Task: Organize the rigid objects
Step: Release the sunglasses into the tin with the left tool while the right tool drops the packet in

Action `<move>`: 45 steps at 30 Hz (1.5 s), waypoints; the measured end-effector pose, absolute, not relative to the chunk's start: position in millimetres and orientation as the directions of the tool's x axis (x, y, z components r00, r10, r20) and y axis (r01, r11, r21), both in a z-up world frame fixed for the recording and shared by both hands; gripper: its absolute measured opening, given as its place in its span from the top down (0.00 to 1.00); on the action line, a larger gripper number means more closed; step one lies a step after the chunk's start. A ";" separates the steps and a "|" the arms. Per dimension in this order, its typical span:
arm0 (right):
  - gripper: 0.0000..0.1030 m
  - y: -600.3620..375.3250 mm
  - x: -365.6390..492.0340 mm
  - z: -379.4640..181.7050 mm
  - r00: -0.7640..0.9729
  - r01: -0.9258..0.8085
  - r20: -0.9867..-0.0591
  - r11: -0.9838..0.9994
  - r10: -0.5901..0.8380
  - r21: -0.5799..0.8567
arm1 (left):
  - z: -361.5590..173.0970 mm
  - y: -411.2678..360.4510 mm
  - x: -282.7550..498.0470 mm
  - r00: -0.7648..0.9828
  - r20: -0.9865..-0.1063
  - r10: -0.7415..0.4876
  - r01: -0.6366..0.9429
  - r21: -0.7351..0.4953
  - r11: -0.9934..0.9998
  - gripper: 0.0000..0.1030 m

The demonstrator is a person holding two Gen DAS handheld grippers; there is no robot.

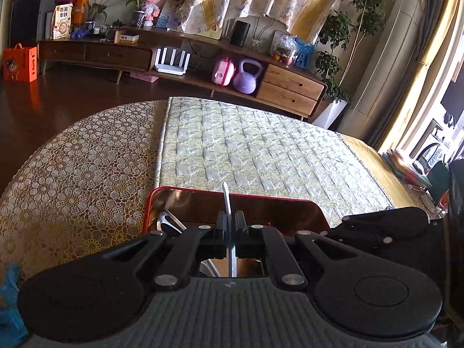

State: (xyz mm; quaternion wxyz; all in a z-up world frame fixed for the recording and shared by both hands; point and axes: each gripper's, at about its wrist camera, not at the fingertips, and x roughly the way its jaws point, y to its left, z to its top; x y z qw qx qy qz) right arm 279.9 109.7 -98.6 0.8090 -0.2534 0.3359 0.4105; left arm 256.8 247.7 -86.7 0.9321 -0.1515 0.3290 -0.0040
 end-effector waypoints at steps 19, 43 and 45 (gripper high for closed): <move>0.58 112.4 274.8 -101.1 0.389 -0.865 -0.761 0.490 0.519 -0.107 | -105.9 255.7 247.6 0.727 -0.682 -0.084 -0.156 -0.284 0.946 0.95; 0.36 55.7 236.9 -54.7 0.424 -0.820 -0.675 0.573 0.604 -0.002 | -75.4 223.4 211.7 0.734 -0.677 -0.056 -0.158 -0.251 0.955 0.74; 0.31 47.2 233.4 -50.6 0.429 -0.811 -0.661 0.584 0.615 0.017 | -71.3 219.2 206.9 0.737 -0.673 -0.057 -0.157 -0.253 0.955 0.74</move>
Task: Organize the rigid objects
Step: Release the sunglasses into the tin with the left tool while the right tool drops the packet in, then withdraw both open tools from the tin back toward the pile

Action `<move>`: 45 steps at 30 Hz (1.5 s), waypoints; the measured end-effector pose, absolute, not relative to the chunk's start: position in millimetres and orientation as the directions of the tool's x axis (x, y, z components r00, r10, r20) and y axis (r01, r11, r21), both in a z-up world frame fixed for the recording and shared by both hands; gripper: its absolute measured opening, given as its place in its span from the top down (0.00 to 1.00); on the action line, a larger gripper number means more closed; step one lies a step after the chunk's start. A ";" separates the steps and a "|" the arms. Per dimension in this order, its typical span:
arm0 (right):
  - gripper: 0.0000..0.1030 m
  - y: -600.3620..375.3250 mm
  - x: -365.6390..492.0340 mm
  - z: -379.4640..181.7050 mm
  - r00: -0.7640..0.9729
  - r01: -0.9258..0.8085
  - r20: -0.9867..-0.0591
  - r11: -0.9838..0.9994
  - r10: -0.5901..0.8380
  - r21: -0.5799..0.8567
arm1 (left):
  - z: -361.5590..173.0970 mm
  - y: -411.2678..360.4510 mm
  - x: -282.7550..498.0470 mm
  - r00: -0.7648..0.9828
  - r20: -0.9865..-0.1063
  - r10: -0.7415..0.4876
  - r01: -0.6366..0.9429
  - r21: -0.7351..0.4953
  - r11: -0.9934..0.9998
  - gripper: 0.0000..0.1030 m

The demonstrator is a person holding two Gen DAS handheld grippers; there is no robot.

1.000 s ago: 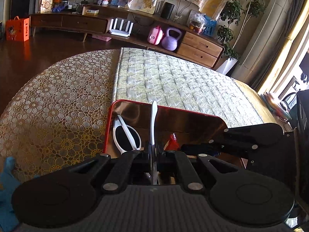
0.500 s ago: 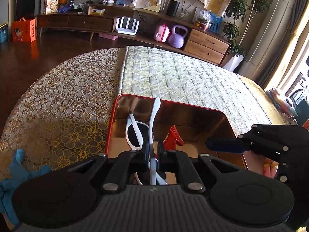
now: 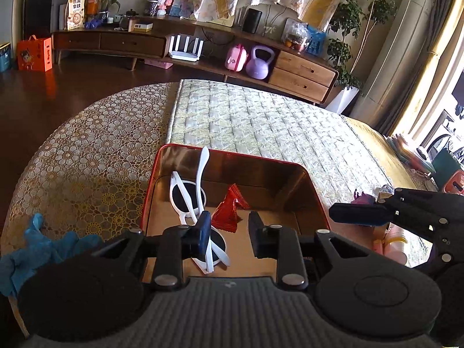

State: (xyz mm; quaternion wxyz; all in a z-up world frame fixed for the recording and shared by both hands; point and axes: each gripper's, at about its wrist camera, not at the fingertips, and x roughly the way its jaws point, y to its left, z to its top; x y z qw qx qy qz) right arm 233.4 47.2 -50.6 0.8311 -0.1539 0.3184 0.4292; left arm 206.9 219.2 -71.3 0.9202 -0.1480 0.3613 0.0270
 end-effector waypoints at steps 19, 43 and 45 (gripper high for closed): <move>0.08 -58.1 196.8 -28.3 0.548 -0.673 -0.561 0.725 0.621 0.145 | -39.9 140.4 167.5 0.779 -0.623 -0.070 -0.082 -0.211 0.974 0.41; 0.00 -204.0 176.5 -55.8 0.705 -0.414 -0.549 0.889 0.449 0.196 | -68.0 19.1 160.3 0.759 -0.645 -0.088 -0.012 -0.149 0.989 0.19; 0.00 -210.8 175.1 -61.7 0.703 -0.415 -0.557 0.891 0.444 0.186 | -73.5 12.0 161.7 0.754 -0.651 -0.089 -0.007 -0.143 0.990 0.19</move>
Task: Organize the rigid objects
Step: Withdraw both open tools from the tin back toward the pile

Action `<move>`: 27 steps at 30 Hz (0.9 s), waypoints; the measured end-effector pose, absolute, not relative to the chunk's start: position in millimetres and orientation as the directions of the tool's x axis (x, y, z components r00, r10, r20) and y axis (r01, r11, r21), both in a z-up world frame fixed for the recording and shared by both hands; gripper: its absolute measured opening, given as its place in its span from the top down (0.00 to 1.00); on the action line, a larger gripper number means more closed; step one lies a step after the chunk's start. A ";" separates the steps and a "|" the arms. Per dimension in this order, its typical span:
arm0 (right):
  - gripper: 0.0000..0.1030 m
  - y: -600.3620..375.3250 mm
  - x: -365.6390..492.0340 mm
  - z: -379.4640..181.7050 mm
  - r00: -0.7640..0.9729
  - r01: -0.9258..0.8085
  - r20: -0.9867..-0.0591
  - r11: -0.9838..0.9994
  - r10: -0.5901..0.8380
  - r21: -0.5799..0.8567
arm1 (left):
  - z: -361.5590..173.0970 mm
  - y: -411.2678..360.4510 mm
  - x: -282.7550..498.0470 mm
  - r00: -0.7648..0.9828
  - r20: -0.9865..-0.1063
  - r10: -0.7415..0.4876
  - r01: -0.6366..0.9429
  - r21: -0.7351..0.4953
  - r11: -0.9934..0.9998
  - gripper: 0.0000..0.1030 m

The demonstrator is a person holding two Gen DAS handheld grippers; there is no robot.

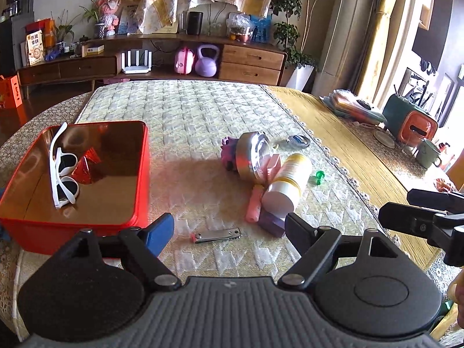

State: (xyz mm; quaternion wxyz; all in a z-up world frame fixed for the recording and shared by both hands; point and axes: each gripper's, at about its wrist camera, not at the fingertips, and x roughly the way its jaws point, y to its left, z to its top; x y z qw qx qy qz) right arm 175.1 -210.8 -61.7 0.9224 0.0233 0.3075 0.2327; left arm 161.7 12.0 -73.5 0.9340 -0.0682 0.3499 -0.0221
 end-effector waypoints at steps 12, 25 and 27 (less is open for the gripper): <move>0.02 -223.3 186.9 -86.3 0.688 -0.404 -0.604 0.903 0.403 0.143 | -114.3 4.8 175.0 0.707 -0.706 -0.037 -0.093 -0.144 0.985 0.19; 0.07 -218.5 227.7 -107.2 0.690 -0.368 -0.640 0.925 0.340 0.094 | -143.5 -1.9 191.8 0.709 -0.705 0.034 -0.118 -0.071 0.990 0.19; 0.09 -215.9 240.0 -109.1 0.701 -0.359 -0.638 0.931 0.319 0.072 | -145.2 -3.1 193.9 0.716 -0.697 0.047 -0.122 -0.058 0.991 0.19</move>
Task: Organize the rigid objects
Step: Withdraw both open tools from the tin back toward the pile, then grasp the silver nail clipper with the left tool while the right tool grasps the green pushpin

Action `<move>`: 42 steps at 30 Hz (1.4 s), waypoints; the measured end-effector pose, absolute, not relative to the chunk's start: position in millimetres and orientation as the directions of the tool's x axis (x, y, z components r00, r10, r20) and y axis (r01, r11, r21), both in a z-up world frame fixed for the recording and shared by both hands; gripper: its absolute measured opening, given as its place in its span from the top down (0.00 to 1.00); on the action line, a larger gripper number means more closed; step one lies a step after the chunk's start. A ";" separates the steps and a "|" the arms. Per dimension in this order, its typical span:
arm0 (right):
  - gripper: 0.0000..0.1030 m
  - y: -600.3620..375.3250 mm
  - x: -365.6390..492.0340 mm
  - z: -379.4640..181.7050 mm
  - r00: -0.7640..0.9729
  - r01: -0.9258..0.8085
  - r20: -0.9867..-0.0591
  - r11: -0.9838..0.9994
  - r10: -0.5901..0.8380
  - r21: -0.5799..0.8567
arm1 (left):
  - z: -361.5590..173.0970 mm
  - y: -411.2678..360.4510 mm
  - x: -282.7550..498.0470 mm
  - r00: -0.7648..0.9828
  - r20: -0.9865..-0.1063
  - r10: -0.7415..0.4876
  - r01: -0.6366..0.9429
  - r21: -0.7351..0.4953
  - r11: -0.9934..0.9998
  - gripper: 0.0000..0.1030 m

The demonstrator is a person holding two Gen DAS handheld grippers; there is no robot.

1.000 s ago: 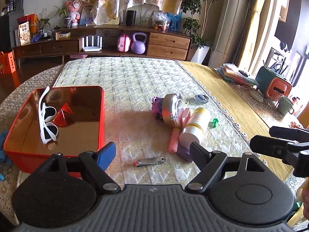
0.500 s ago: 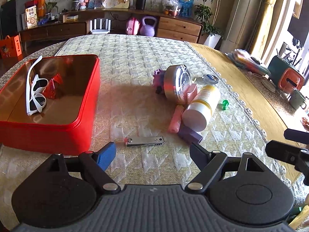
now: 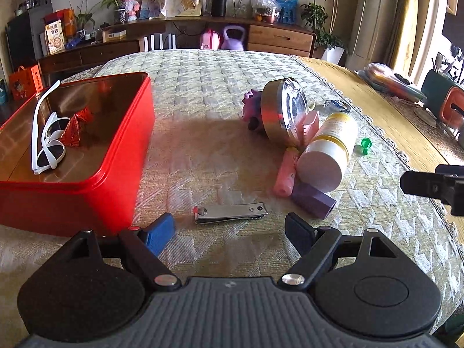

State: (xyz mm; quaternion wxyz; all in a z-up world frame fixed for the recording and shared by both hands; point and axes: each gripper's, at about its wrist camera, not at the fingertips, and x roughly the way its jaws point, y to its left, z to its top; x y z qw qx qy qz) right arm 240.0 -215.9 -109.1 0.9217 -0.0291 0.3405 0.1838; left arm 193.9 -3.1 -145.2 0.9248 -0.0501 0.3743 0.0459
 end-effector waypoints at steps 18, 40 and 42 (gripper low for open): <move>0.43 -196.5 304.0 -135.2 0.706 -0.280 -0.671 0.960 0.226 0.029 | -150.2 -9.4 196.1 0.750 -0.652 0.113 -0.165 -0.018 0.986 0.28; 0.93 -201.7 305.8 -135.0 0.730 -0.235 -0.641 0.968 0.237 0.090 | -147.6 -5.7 191.6 0.766 -0.638 0.075 -0.132 -0.042 0.990 0.45; 0.93 -201.9 298.4 -129.9 0.732 -0.247 -0.634 0.965 0.249 0.094 | -146.5 -5.5 190.7 0.765 -0.641 0.065 -0.126 -0.050 0.991 0.45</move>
